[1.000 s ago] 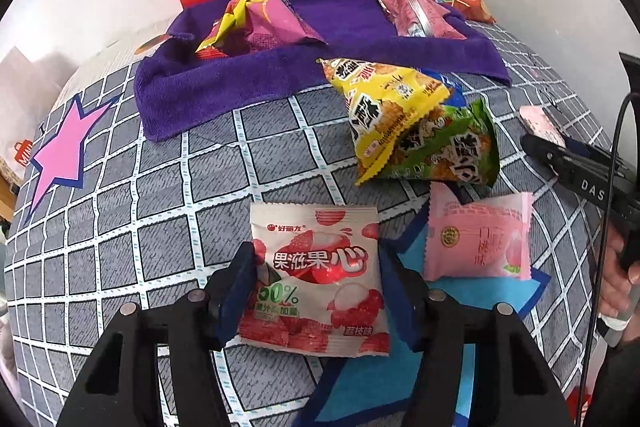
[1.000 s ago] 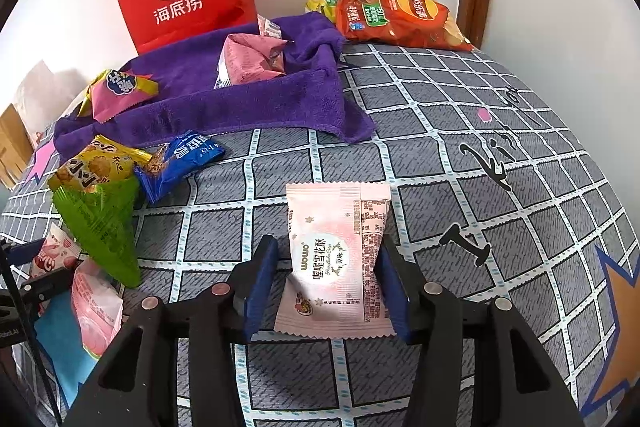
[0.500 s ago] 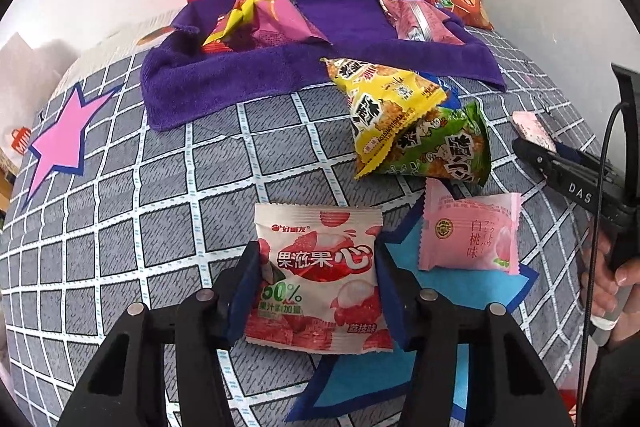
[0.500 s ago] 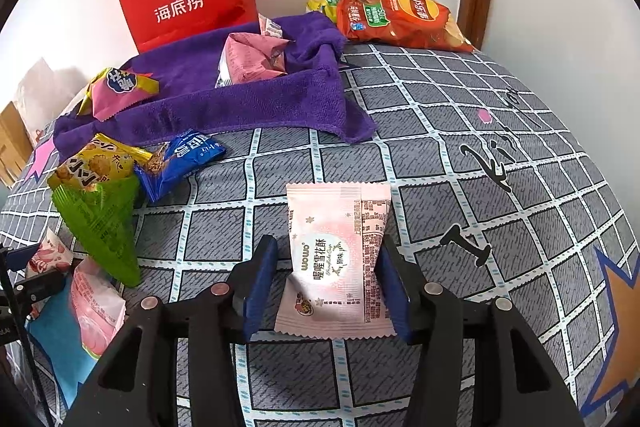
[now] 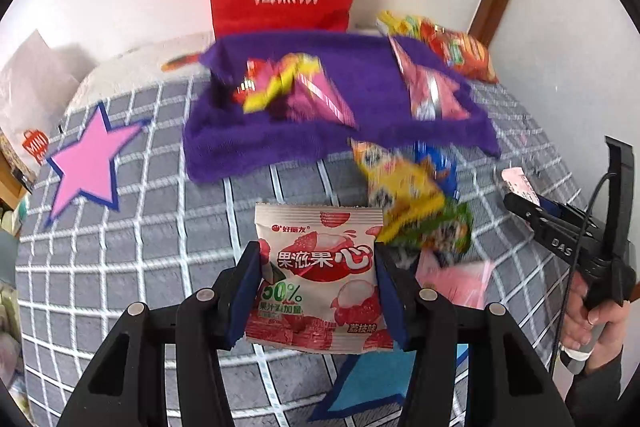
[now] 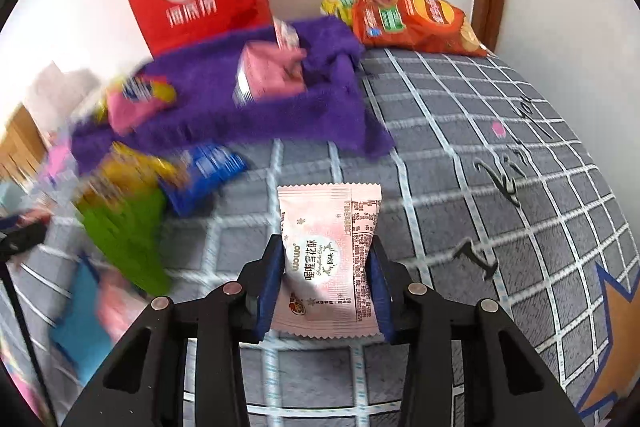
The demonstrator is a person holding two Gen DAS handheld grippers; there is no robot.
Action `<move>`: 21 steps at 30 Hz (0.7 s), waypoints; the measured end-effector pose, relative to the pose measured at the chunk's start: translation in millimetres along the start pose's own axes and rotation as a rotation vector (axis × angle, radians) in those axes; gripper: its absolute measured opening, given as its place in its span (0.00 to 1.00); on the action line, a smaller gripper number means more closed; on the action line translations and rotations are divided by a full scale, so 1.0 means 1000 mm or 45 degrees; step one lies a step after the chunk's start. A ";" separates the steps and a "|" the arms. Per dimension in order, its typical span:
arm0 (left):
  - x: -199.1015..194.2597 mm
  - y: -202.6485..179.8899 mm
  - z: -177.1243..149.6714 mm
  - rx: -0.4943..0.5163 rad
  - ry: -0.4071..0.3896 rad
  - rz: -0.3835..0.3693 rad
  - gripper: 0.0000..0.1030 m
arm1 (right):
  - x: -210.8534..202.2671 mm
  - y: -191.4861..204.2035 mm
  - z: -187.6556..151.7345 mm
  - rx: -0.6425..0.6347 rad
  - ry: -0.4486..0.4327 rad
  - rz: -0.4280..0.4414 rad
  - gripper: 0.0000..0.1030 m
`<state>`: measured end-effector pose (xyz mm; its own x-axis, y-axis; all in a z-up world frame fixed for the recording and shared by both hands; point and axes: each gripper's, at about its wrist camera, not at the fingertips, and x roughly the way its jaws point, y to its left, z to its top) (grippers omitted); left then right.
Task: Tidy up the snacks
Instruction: 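Carry both packets onto the purple towel and open both tools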
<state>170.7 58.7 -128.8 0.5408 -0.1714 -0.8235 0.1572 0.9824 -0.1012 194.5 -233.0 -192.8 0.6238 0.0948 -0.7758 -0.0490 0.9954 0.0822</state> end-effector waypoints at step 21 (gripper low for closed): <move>-0.021 0.028 0.167 -0.107 -0.260 0.054 0.50 | -0.038 0.051 0.208 -0.054 -0.144 0.216 0.40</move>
<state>302.1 77.2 -21.4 0.7032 -0.1327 -0.6985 0.0658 0.9904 -0.1220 330.4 -189.0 -29.5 0.6872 0.2617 -0.6778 -0.1925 0.9651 0.1775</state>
